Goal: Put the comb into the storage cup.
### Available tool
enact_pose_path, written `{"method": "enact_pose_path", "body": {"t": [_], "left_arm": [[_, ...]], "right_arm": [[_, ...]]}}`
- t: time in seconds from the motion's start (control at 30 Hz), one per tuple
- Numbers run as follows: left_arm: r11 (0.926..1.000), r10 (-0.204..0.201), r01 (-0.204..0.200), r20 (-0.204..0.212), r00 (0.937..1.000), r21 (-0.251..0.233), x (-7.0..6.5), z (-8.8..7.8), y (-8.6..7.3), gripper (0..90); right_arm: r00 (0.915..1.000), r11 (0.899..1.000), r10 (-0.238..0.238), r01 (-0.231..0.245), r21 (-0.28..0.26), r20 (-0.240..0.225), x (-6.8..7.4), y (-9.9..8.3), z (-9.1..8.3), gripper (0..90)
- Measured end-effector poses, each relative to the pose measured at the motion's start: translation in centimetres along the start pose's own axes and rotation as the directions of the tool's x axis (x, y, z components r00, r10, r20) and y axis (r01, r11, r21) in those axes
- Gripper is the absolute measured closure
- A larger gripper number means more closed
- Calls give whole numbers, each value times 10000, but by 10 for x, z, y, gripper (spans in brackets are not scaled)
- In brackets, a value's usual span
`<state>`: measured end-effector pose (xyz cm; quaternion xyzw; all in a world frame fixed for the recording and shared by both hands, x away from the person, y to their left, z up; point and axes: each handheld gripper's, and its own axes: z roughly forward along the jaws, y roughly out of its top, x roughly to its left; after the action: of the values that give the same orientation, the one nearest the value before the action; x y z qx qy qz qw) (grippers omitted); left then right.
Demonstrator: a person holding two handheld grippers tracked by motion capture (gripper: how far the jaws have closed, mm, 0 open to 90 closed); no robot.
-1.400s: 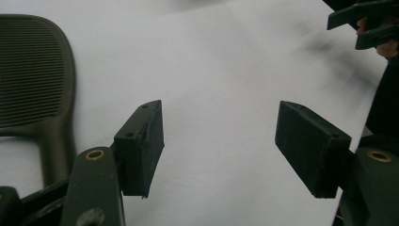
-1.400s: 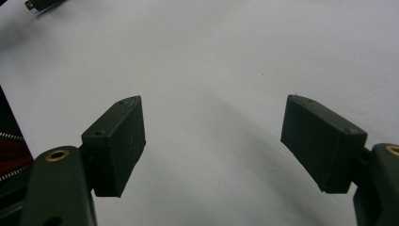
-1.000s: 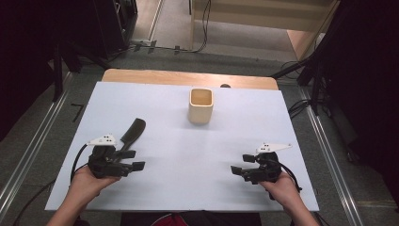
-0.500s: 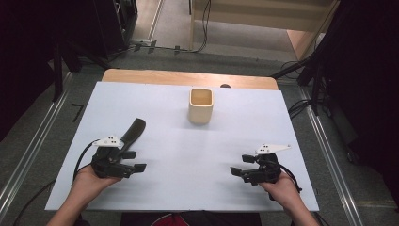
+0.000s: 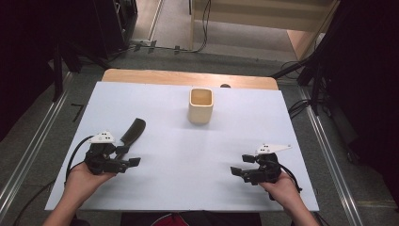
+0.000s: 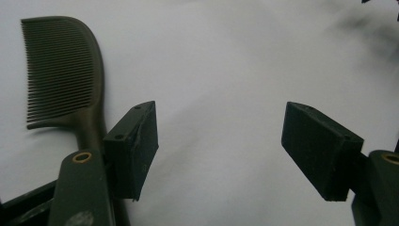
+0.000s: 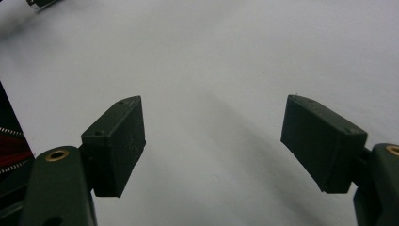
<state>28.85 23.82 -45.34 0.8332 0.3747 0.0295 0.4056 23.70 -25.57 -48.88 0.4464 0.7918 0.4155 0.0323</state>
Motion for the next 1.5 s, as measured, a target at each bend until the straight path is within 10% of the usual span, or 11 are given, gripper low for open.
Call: {"method": "enact_pose_path", "body": {"t": [0.8,1.5], "left_arm": [[9929,-868,789,-886,9923,-892,29,-24,-3,301],[9896,-1426,1383,-1378,9801,-401,31,-14,-11,311]], "right_arm": [[9999,10000,64,-65,-74,-94,0,1,-1,205],[10000,9999,88,-88,-102,-42,-1,0,-2,205]]}}
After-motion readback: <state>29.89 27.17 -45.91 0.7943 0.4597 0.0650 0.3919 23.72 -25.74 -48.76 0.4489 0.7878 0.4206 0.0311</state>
